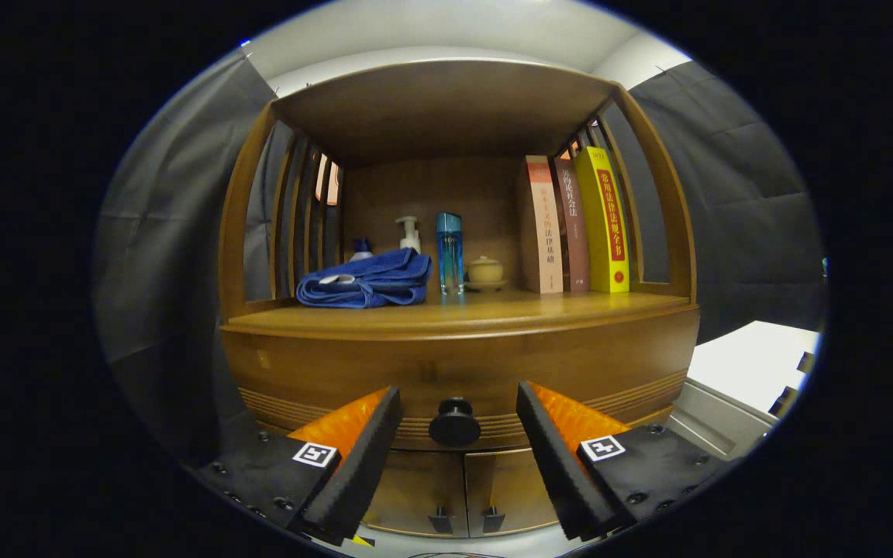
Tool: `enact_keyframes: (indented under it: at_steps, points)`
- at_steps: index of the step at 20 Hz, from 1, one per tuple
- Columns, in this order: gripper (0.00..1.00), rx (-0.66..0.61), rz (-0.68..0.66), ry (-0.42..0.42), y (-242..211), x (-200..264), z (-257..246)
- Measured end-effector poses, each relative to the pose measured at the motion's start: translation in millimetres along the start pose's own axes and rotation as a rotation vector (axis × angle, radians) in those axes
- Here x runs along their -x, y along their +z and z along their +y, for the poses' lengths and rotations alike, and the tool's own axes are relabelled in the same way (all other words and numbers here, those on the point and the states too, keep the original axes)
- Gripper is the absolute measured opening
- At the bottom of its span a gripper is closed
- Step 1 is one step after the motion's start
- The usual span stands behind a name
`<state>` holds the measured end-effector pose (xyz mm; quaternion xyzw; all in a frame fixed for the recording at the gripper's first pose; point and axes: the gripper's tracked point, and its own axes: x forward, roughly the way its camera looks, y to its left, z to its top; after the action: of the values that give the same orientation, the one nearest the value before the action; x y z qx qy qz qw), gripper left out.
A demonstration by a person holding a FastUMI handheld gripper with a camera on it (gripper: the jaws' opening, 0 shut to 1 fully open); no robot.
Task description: Pull open the drawer, take out the items inside it, and place them on the countertop above the cabinet.
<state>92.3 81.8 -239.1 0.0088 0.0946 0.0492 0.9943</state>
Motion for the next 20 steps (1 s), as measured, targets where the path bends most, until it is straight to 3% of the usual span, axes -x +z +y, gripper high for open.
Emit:
enact_keyframes:
  at_steps: [13,19,20]
  points:
    - [0.93,0.088,0.064,-0.019,-33.7,-40.1,-3.4]
    - [0.56,0.078,0.072,-0.016,-40.4,-38.2,1.2]
    - [0.53,0.073,0.066,-0.019,-39.6,-39.7,1.3]
